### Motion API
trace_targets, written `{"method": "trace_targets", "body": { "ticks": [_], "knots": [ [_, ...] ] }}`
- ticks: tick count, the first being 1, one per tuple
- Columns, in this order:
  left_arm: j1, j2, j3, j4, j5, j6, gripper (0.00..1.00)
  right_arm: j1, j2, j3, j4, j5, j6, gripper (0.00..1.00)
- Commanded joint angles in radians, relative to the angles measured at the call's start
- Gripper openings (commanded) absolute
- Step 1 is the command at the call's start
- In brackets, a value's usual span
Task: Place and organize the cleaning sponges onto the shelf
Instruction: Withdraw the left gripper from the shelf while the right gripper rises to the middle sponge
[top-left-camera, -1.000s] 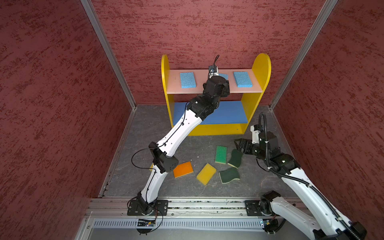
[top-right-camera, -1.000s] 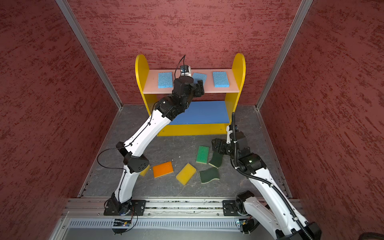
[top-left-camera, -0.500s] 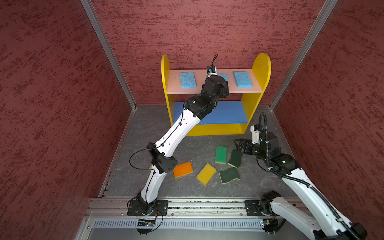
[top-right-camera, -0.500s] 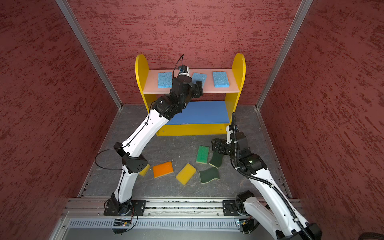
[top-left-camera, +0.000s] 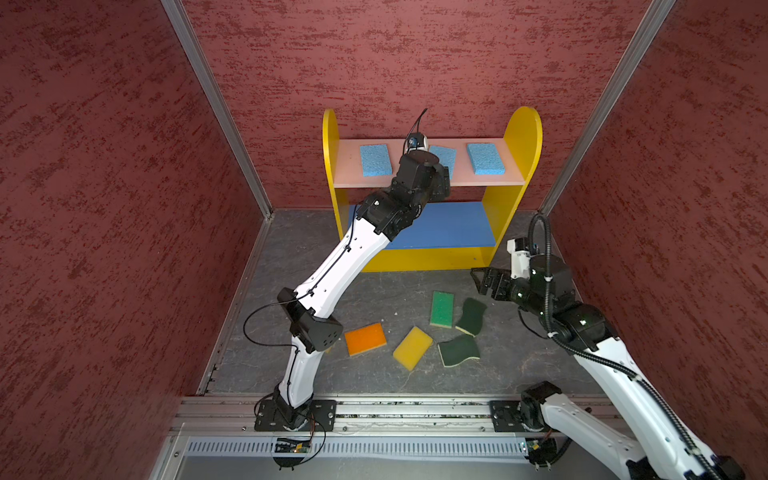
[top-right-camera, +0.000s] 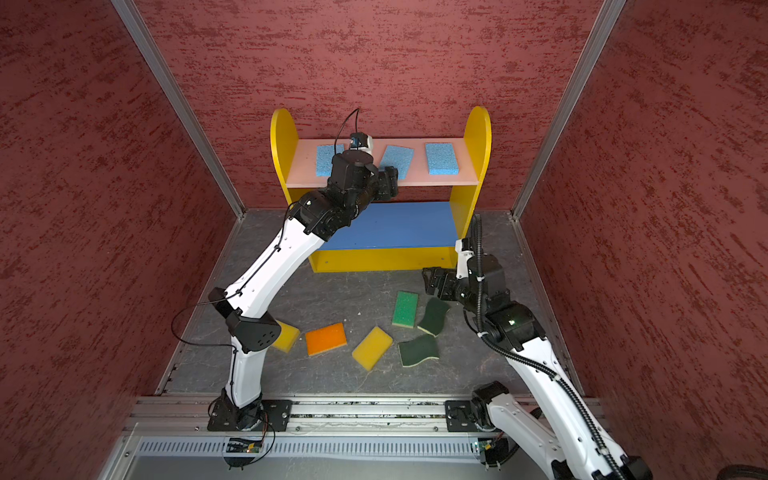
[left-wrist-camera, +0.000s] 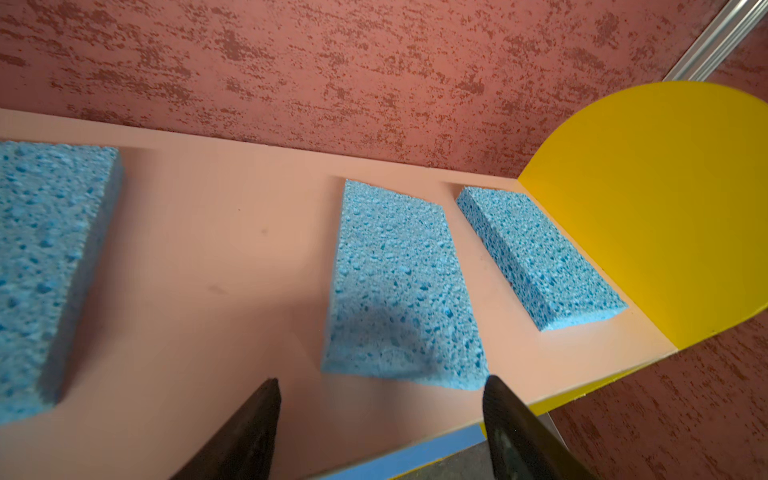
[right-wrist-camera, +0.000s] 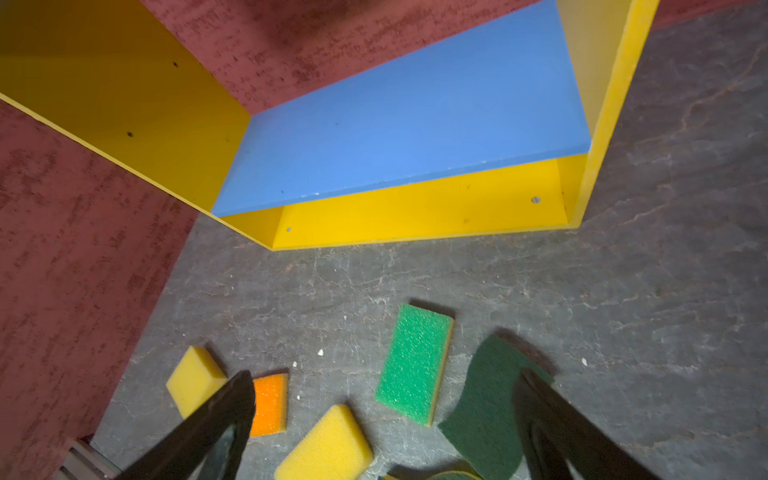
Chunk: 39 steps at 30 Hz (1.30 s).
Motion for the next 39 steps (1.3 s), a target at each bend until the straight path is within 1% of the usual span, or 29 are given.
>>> {"method": "trace_targets", "body": {
  "ticks": [1,4,5,7,9,12,14,16,18,21,24,29,32,34,39],
  "knots": [
    [-0.036,-0.096,-0.052,0.022,-0.03,0.092,0.77,0.007,-0.001,0.094,-0.021,-0.034,0.004,0.97],
    [-0.092,-0.199,-0.17,0.082,-0.165,0.17,0.77,0.009,0.034,0.196,-0.044,-0.063,0.004,0.95],
    [-0.106,-0.235,-0.216,0.111,-0.187,0.19,0.77,0.012,0.044,0.227,-0.046,-0.071,0.006,0.94],
    [-0.119,-0.318,-0.311,0.146,-0.193,0.199,0.78,0.017,0.068,0.288,-0.04,-0.088,0.014,0.93],
    [-0.117,-0.402,-0.404,0.147,-0.195,0.176,0.78,0.02,0.101,0.363,-0.04,-0.103,0.024,0.93],
    [-0.11,-0.506,-0.511,0.121,-0.208,0.166,0.77,0.023,0.156,0.471,-0.032,-0.131,0.034,0.89],
    [-0.095,-0.556,-0.555,0.075,-0.204,0.141,0.77,0.024,0.199,0.528,-0.019,-0.152,0.05,0.86],
    [-0.059,-0.597,-0.581,-0.001,-0.172,0.086,0.77,0.024,0.254,0.583,-0.011,-0.178,0.07,0.83],
    [-0.017,-0.638,-0.611,-0.066,-0.104,0.022,0.76,0.024,0.319,0.644,-0.01,-0.191,0.096,0.8],
    [0.021,-0.695,-0.666,-0.093,-0.049,-0.007,0.76,0.024,0.407,0.738,-0.023,-0.189,0.122,0.74],
    [0.06,-0.73,-0.707,-0.104,0.006,-0.021,0.76,0.023,0.482,0.82,-0.03,-0.162,0.139,0.68],
    [0.112,-0.746,-0.742,-0.112,0.059,-0.012,0.75,0.024,0.581,0.894,0.036,-0.129,0.133,0.61],
    [0.147,-0.757,-0.772,-0.092,0.1,-0.002,0.75,0.022,0.681,1.001,0.0,-0.102,0.123,0.55],
    [0.179,-0.767,-0.788,-0.085,0.127,-0.002,0.75,0.023,0.743,1.08,-0.033,-0.076,0.119,0.54],
    [0.262,-0.798,-0.817,-0.065,0.207,-0.003,0.75,0.022,0.856,1.215,-0.09,-0.002,0.128,0.53]
  ]
}}
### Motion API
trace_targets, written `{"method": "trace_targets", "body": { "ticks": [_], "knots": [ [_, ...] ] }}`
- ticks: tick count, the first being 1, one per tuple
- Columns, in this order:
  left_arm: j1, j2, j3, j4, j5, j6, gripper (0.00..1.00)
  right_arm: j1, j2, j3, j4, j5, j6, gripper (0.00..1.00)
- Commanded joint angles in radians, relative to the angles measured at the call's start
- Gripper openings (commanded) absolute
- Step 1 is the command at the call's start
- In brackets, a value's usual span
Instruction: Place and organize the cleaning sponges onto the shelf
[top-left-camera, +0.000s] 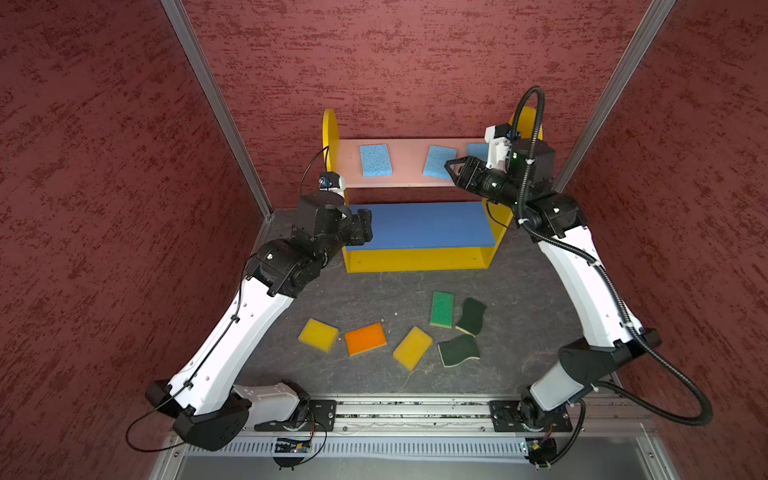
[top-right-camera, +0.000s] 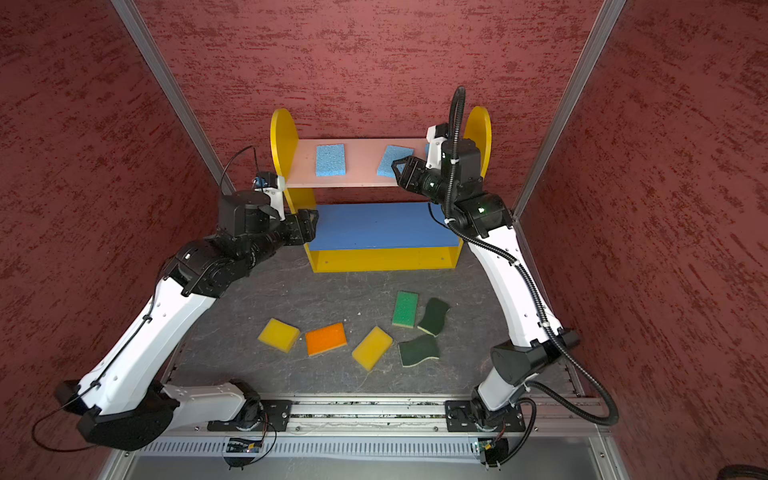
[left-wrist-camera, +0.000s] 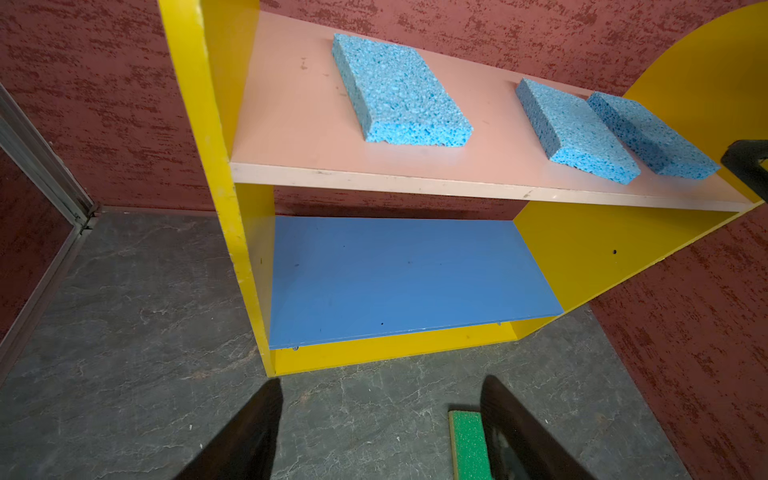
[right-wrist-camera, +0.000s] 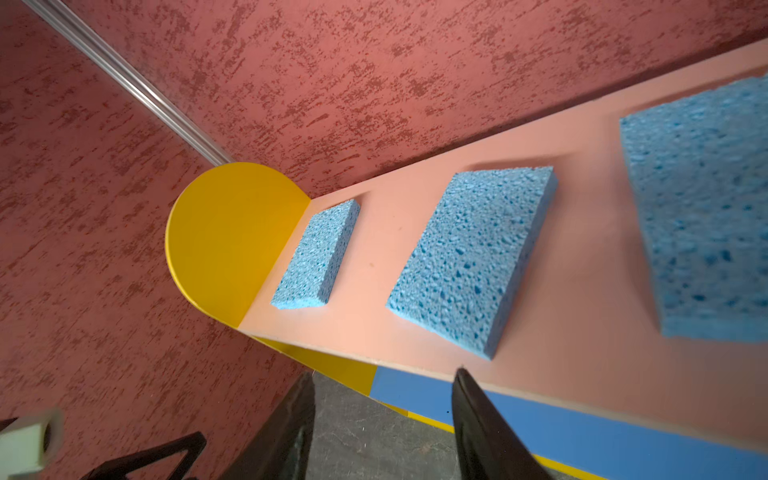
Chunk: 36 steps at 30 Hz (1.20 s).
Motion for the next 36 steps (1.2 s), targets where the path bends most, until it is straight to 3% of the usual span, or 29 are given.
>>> {"method": "trace_targets", "body": {
  "ticks": [1,12,27,36],
  "knots": [
    [0.046,-0.042,-0.008,0.022,0.075,0.0,0.75,0.005,0.051,0.089,-0.057,0.086,0.006,0.53],
    [0.136,-0.079,-0.036,0.041,0.146,-0.013,0.75,0.005,0.162,0.227,-0.141,0.212,0.026,0.55],
    [0.184,-0.084,-0.062,0.05,0.176,-0.025,0.75,0.004,0.212,0.242,-0.129,0.204,0.046,0.55],
    [0.216,-0.078,-0.061,0.055,0.211,-0.026,0.74,0.003,0.297,0.349,-0.182,0.22,0.055,0.53]
  ]
}}
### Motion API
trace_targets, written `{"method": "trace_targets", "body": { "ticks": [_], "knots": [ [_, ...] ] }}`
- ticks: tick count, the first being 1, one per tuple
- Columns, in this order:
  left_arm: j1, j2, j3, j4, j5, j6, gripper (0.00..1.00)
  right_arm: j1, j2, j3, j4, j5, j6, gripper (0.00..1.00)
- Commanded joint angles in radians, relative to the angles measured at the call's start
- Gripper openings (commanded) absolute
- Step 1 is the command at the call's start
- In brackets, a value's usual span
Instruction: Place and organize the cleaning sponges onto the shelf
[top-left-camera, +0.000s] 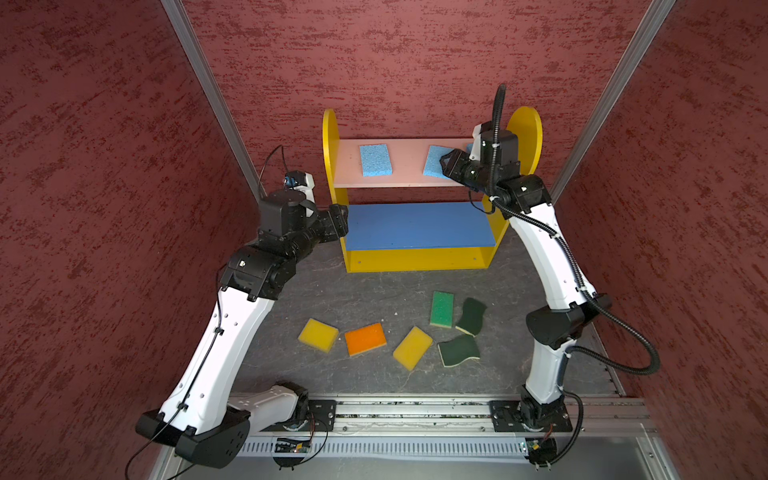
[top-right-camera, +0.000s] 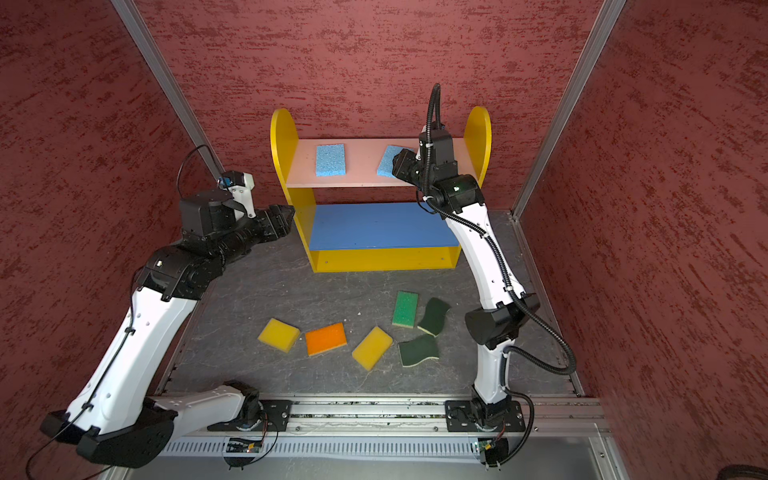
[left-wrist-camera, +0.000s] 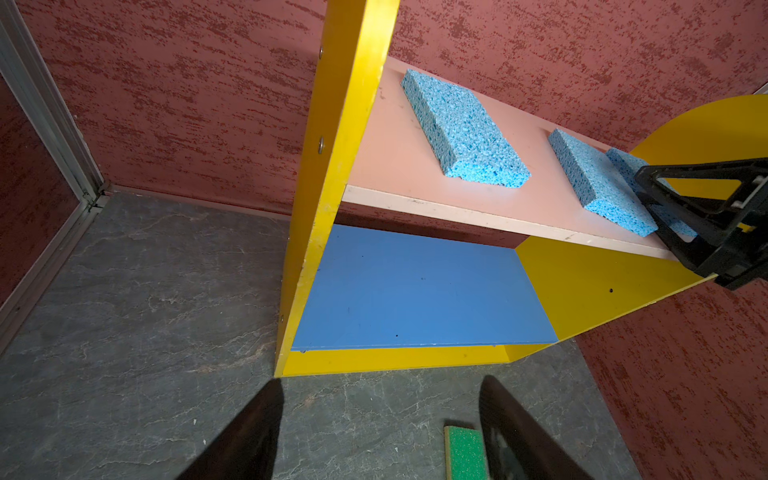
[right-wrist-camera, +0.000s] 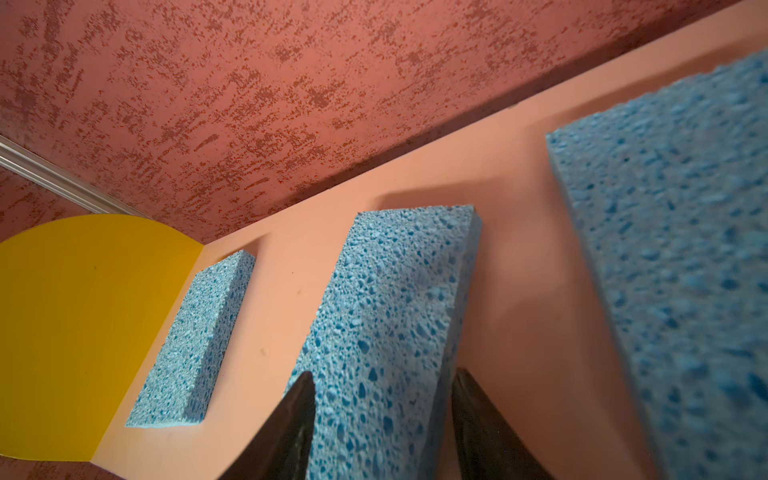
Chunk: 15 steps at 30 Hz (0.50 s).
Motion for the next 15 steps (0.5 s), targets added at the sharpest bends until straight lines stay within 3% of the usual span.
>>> {"method": "trace_targets", "body": {
  "ticks": [1,15],
  "knots": [
    [0.015,-0.004,-0.003,0.025,0.03,0.001,0.74,0.004,0.026,0.044,-0.041,0.042,0.01,0.52],
    [0.053,0.018,0.01,0.022,0.09,-0.001,0.71,0.004,0.048,0.047,-0.038,0.061,-0.068,0.39]
  ]
}}
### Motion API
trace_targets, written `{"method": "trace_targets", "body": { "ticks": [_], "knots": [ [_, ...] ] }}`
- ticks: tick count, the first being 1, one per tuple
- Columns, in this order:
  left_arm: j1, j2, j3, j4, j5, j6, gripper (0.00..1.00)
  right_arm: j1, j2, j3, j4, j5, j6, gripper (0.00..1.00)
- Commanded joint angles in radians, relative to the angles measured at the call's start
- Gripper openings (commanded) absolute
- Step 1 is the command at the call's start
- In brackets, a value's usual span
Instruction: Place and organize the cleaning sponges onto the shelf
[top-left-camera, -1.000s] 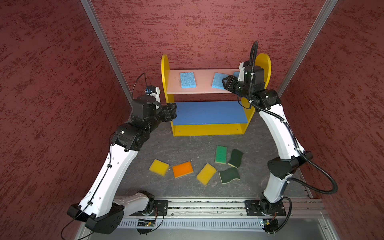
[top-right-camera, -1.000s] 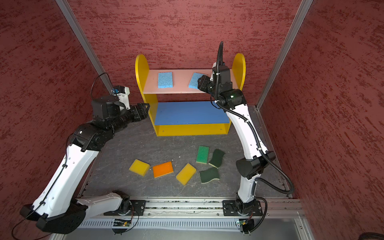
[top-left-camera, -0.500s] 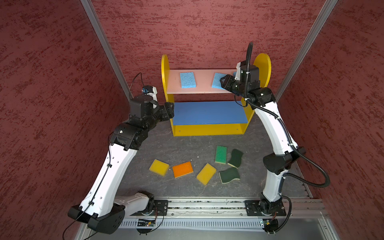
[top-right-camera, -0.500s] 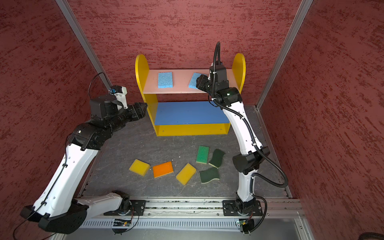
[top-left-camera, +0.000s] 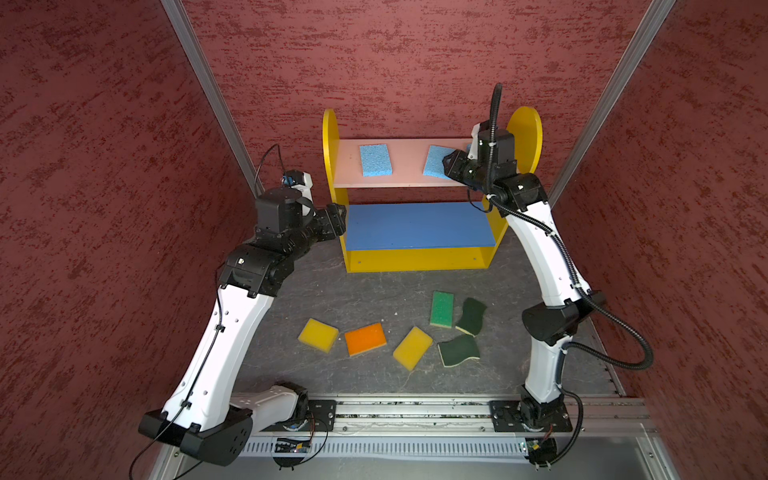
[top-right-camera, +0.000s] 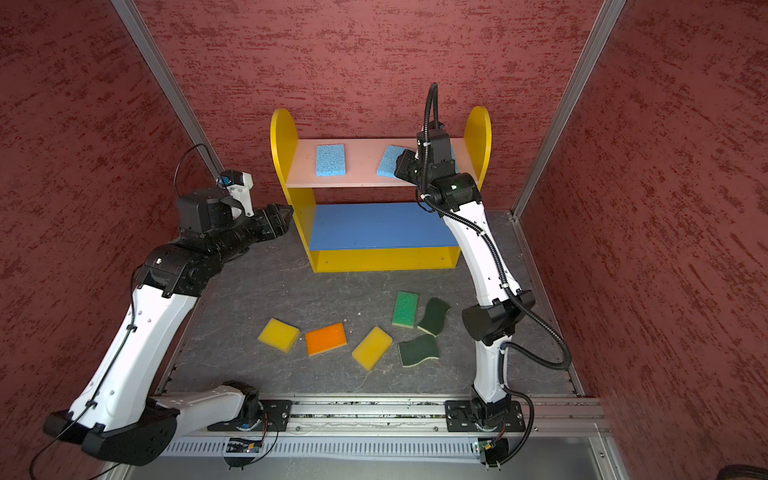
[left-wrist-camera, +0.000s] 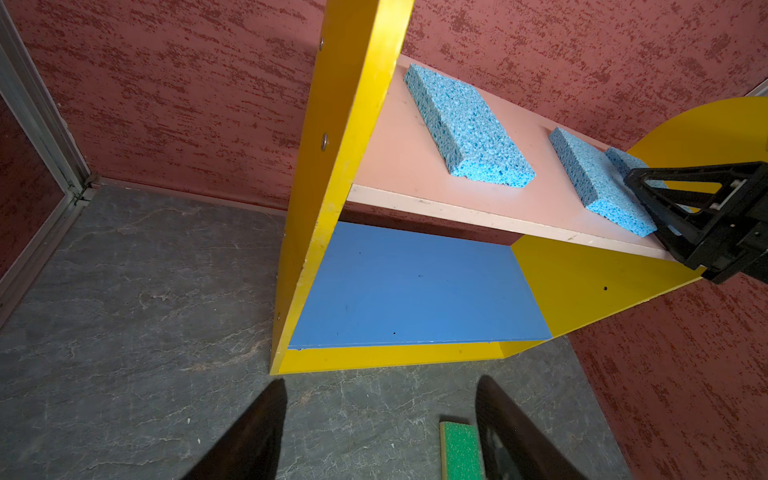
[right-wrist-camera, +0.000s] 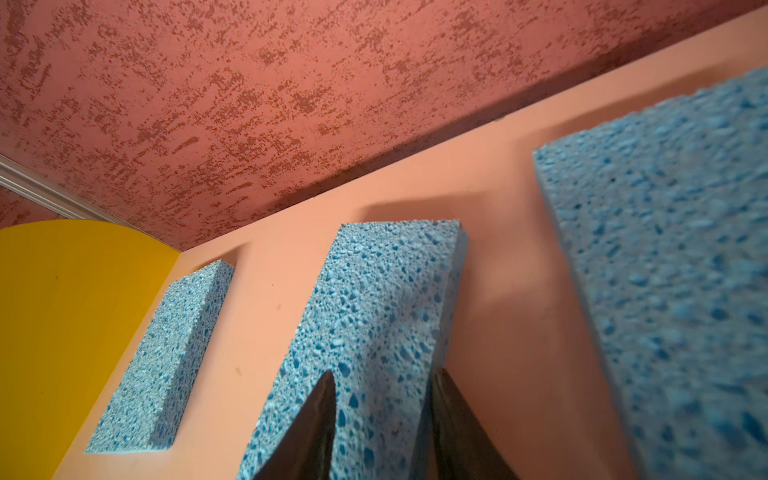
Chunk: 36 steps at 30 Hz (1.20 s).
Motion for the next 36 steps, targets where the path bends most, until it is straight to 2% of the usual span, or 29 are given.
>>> {"method": "trace_targets", "body": {
  "ticks": [1,29,36],
  "knots": [
    [0.012,0.004,0.01,0.02,0.024,-0.001,0.71,0.004,0.026,0.024,-0.02,0.02,-0.033,0.4],
    [0.028,-0.006,0.015,0.006,0.036,-0.014,0.67,0.003,0.077,0.028,0.087,-0.093,-0.132,0.44],
    [0.029,-0.006,0.018,0.006,0.038,-0.011,0.66,0.004,0.093,0.029,0.077,-0.079,-0.148,0.46]
  ]
}}
